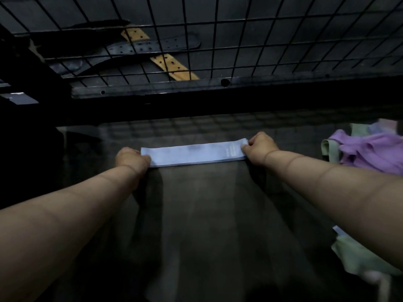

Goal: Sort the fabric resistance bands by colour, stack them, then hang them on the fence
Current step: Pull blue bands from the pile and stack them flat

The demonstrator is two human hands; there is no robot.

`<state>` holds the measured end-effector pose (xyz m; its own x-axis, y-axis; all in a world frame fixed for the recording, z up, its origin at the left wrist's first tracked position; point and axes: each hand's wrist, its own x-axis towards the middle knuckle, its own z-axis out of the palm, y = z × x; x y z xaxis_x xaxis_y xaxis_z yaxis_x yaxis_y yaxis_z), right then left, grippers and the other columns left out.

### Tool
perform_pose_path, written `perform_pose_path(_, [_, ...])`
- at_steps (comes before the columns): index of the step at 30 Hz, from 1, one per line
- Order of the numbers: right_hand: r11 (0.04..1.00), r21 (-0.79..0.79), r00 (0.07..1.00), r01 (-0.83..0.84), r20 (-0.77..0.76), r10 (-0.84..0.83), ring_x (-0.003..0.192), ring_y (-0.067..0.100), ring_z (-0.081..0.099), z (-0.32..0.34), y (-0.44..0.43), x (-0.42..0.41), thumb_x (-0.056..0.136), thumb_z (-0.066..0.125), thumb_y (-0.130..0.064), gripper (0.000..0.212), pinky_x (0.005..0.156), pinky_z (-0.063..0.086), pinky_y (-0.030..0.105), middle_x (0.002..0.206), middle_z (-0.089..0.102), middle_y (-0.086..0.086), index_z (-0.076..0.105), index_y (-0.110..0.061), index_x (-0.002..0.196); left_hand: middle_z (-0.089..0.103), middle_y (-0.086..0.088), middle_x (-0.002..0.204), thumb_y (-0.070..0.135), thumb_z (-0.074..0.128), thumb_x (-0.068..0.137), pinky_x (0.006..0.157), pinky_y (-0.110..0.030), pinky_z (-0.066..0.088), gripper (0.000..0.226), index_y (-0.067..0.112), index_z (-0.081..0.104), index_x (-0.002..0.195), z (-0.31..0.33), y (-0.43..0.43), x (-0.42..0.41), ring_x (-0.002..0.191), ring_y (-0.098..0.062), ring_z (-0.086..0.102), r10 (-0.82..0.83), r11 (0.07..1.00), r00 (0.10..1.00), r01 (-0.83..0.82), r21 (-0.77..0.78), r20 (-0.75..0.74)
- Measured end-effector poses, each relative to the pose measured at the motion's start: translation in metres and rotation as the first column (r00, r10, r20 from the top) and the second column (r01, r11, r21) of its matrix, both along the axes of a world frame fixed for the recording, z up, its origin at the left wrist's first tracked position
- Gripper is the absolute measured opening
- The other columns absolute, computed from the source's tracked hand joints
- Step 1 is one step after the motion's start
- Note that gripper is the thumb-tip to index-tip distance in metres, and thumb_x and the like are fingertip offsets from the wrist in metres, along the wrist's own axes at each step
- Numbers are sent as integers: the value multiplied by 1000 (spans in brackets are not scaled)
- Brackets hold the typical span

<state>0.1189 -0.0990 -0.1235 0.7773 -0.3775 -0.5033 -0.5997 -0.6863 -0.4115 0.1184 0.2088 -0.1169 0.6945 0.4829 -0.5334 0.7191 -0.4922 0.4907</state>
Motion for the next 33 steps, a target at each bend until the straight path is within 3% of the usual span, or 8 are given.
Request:
perform_pose_path(3, [1000, 20, 1000, 9, -24, -9, 121, 32, 55, 7, -11, -3, 95, 58, -39, 46, 95, 43, 29, 132, 57, 15, 55, -5, 125, 48, -23, 136, 34, 69, 86, 106, -45, 41, 53, 4, 54, 126, 14, -15, 2, 124, -42, 46, -159, 948, 985, 171, 269, -68])
perform_pose_path(7, [970, -110, 976, -216, -1, 217, 125, 35, 48, 21, -39, -35, 96, 56, -32, 38, 105, 38, 33, 138, 45, 16, 54, -11, 127, 44, -22, 138, 33, 66, 87, 109, -46, 36, 53, 9, 54, 133, 33, -58, -2, 131, -40, 39, -400, 872, 916, 373, 316, 23])
perform_pose_path(13, [588, -375, 641, -717, -22, 767, 113, 34, 49, 41, -115, -102, 85, 62, -13, 37, 94, 43, 38, 133, 41, 13, 52, -12, 121, 53, -16, 127, 29, 67, 86, 105, -42, 39, 47, 11, 57, 129, 61, -155, -26, 118, -35, 51, -776, 626, 626, 750, 214, 79])
perform_pose_path(19, [715, -299, 731, -631, 78, 678, 101, 36, 56, 67, -210, -128, 80, 64, -2, 25, 87, 49, 43, 114, 53, 20, 64, -6, 104, 57, -4, 120, 32, 66, 89, 93, -29, 47, 36, 19, 62, 122, 87, -256, -59, 106, -20, 60, -930, 353, 338, 931, 89, 146])
perform_pose_path(22, [917, -265, 921, -298, 171, 349, 109, 31, 58, 82, -264, -131, 84, 56, -2, 28, 96, 46, 37, 117, 59, 14, 67, -12, 109, 61, 0, 116, 27, 65, 91, 80, -21, 44, 29, 20, 64, 119, 97, -303, -74, 96, -15, 61, -933, 317, 312, 948, -2, 177])
perform_pose_path(25, [949, -184, 963, -257, 32, 267, 103, 22, 62, 92, -301, -153, 85, 59, -12, 24, 90, 50, 33, 109, 65, 1, 65, -24, 105, 65, 4, 107, 23, 65, 91, 74, -18, 43, 25, 19, 65, 115, 100, -346, -94, 90, -12, 61, -929, 294, 310, 950, -103, 200])
perform_pose_path(29, [835, -148, 847, -529, -140, 512, 120, 18, 48, 84, -300, -179, 82, 64, -13, 48, 100, 43, 35, 129, 50, -2, 58, -27, 128, 68, 0, 98, 18, 66, 89, 78, -25, 52, 17, 15, 68, 106, 97, -389, -120, 88, -15, 66, -927, 272, 320, 933, -236, 198])
perform_pose_path(33, [698, -289, 754, -654, -187, 629, 116, 25, 48, 66, -299, -187, 91, 61, -28, 41, 94, 38, 36, 124, 50, 2, 56, -31, 132, 65, -1, 78, 8, 61, 89, 60, -17, 49, 8, 10, 68, 90, 87, -414, -138, 60, 0, 60, -890, 345, 421, 873, -346, 176])
